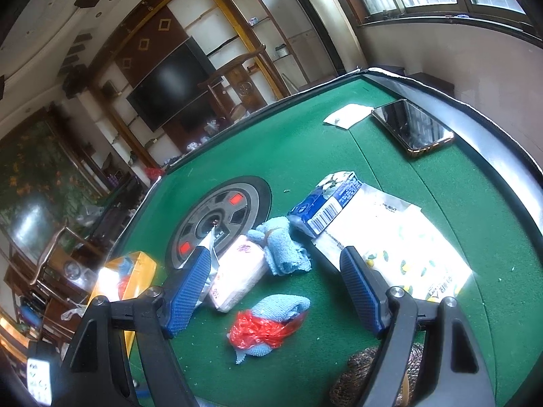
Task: Organize soft objects
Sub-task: 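Grasp the blue-patterned pack with the left tool while the right grasps the red bag, then carry both packs into the yellow tray and open both tools, then grasp the white Deegeo wipes pack with the left tool while the right reaches the pink pack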
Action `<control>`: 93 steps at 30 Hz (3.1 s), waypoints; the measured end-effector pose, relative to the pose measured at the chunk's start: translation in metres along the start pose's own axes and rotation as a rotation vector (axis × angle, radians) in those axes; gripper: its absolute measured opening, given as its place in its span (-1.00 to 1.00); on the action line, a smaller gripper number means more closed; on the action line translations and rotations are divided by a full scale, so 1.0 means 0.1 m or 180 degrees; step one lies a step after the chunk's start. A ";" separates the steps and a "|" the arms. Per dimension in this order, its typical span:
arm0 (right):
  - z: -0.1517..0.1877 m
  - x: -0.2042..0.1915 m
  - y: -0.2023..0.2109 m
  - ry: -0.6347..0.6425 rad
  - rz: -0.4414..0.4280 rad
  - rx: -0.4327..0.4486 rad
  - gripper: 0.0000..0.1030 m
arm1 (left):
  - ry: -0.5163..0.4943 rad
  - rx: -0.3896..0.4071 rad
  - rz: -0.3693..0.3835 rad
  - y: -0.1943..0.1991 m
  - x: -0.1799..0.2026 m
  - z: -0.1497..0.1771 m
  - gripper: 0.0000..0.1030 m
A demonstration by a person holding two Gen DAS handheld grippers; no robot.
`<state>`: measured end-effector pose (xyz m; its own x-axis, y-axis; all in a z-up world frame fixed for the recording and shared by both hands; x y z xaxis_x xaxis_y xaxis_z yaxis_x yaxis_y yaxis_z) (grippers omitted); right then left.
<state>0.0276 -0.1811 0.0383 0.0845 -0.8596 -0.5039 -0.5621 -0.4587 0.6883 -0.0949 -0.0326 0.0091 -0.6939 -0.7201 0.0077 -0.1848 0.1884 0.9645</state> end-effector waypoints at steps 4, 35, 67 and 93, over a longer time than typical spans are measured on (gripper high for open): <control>-0.01 0.00 -0.01 0.0012 -0.0013 -0.0018 0.43 | 0.0077 0.0112 -0.0036 -0.08 0.14 0.05 0.36; 0.39 -0.48 -0.53 0.0452 0.0741 -0.0857 -0.41 | 0.2697 0.0838 -0.0006 0.94 -2.01 1.98 -0.15; 1.00 -3.38 -1.94 0.1569 -0.0428 -0.1942 -0.22 | 0.3610 0.1837 0.0124 1.37 -2.54 2.87 0.31; 0.39 -1.72 -1.50 0.1805 0.0142 -0.1954 0.32 | 0.3170 0.1791 0.0194 1.29 -1.72 2.47 0.31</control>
<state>0.0656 0.0445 0.0012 0.5661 -0.7876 -0.2434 -0.0404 -0.3214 0.9461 -0.1717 0.2807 0.0674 0.1004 -0.8615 0.4978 -0.6292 0.3326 0.7025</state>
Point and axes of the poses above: each gripper's, at about its wrist camera, not at the fingertips, and y roughly against the way its jaws point, x to its right, z to its underside, the point moved 3 cm from there along -y, roughly the way its jaws point, and after that the axes turned 14 degrees about -x, right-handed, at the moved point
